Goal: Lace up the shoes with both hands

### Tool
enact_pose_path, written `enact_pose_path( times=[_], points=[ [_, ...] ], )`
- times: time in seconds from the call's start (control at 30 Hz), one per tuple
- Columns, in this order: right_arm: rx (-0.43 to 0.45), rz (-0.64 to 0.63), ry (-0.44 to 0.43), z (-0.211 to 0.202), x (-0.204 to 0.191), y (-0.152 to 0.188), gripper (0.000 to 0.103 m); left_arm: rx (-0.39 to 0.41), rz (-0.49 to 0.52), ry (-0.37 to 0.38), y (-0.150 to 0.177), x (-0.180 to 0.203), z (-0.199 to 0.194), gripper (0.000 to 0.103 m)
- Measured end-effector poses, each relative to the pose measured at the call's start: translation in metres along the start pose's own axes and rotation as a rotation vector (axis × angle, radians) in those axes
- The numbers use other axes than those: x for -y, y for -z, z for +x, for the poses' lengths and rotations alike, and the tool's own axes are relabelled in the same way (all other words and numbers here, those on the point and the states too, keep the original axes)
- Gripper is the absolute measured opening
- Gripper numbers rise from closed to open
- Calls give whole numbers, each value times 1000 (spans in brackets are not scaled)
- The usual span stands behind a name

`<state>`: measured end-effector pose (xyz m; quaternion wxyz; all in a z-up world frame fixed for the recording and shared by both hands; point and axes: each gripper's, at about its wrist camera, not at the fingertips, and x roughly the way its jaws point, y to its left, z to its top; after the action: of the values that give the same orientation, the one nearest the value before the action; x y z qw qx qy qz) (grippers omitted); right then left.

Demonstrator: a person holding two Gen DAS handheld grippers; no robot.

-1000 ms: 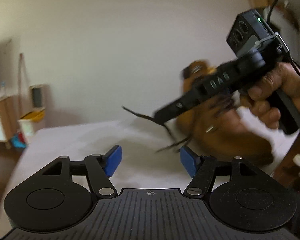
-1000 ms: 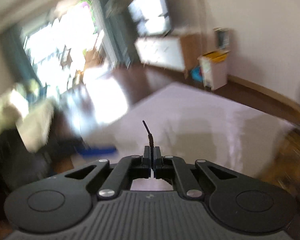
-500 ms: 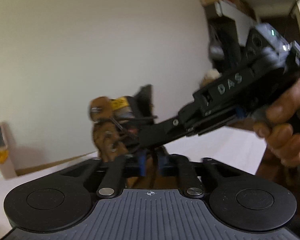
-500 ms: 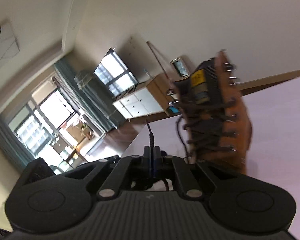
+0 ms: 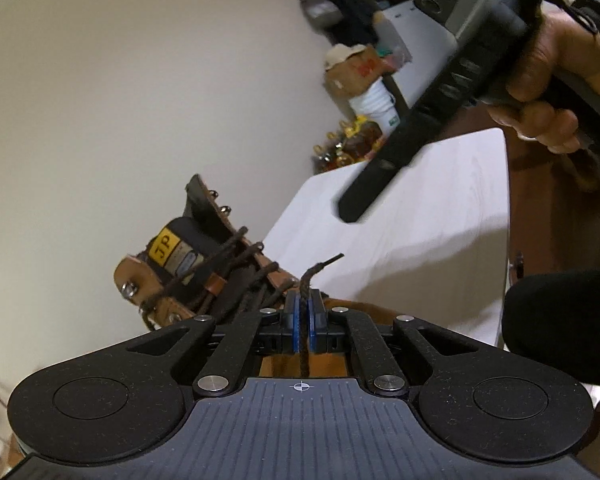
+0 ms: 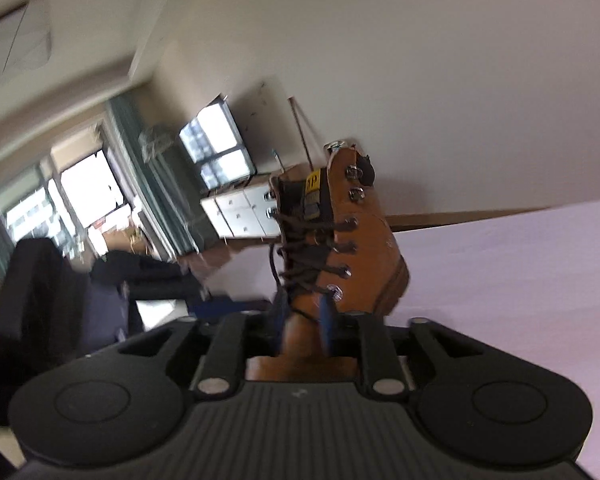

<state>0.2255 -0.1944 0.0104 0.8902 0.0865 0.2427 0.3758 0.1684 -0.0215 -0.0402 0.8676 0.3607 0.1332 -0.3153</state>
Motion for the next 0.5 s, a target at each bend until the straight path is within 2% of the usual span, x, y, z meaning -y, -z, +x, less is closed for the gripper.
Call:
enact_pose_path(
  times=[0.07,0.17,0.27,0.5],
  points=[
    [-16,-54,-3,-5,2,4,34,9,-27,30,-2,-7,-2,5],
    [-6,-72,-38,-7,5,5,34,30,-72,63,-6,-15,-6,5],
    [15,-64,-95,-5,11,3,37,54,-118,93,-10,-23,-9,5],
    [97,10,-248,-1,26,1,36,59,-136,102,-15,-30,-6,5]
  ],
)
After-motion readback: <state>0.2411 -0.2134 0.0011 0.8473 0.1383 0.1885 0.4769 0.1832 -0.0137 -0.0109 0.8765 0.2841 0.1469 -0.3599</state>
